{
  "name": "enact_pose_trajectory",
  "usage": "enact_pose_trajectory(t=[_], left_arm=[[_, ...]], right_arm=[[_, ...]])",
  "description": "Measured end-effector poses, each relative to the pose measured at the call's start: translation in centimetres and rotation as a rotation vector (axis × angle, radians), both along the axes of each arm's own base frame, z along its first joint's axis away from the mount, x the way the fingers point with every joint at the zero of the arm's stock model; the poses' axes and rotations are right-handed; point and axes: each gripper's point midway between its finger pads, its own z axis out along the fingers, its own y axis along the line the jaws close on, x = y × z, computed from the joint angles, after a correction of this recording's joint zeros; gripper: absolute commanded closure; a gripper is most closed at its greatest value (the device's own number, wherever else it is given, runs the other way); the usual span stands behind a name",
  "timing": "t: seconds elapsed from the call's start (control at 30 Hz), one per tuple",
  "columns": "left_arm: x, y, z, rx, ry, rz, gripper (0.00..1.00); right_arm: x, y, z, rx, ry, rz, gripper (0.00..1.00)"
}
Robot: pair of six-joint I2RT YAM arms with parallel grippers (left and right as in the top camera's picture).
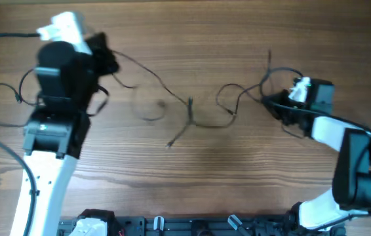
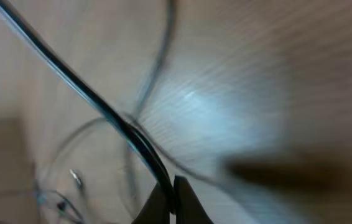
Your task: Untangle cables
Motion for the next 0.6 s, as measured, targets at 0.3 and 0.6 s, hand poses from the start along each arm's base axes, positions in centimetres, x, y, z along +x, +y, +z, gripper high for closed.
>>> enact_pose_trajectory(t=[0.3,0.6], left_arm=[[1.6,2.1,4.8,-0.171,-0.200,0.027,0.96],[7.1,-1.7,6.9,-0.233,-0.418,-0.123,0.96]], right_arm=[[-5.1,-0.7,-1.3,-0.094,0.166,0.082,0.93],[-6.1,4.4,-1.2,-0.136,0.154,0.274,0.82]])
